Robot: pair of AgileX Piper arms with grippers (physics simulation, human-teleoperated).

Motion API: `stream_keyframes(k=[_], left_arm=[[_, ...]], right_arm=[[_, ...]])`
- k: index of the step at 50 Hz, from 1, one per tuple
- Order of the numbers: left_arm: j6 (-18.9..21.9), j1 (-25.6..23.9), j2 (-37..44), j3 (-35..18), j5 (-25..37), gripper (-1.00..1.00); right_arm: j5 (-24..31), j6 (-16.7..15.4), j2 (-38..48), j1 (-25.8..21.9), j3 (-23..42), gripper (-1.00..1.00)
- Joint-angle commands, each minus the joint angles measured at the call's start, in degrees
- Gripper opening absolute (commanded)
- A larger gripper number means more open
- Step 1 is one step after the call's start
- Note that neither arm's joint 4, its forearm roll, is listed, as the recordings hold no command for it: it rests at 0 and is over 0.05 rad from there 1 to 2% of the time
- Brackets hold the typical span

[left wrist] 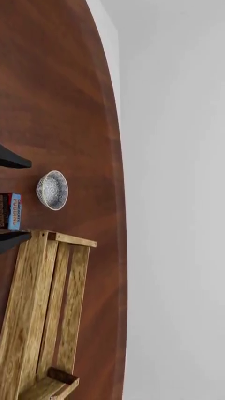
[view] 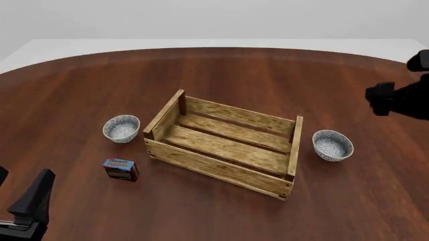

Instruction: Stack the right bowl on the left bowl and place them in the tray.

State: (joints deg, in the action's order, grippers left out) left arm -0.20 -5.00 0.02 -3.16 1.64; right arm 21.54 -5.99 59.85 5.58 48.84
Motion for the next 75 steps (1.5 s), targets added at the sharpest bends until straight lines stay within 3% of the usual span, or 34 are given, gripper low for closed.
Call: stream_keyframes(k=[1, 41, 46, 75], left_arm=[[-0.11, -0.57, -0.01, -0.62, 0.5, 1.0], [-0.93, 1.1, -0.01, -1.36, 1.66, 1.0], [-2.37, 0.51, -0.01, -1.64, 0.86, 1.0], [-1.99, 1.05, -0.01, -0.74, -0.11, 1.0]], right_arm=[[4.64, -1.39, 4.35, 1.95, 5.25, 1.0], [-2.94, 0.38, 15.0, 3.96, 0.56, 1.0], [-4.44, 0.67, 16.51, 4.09, -0.11, 1.0], [-13.42, 1.64, 26.41, 3.84, -2.41, 1.0]])
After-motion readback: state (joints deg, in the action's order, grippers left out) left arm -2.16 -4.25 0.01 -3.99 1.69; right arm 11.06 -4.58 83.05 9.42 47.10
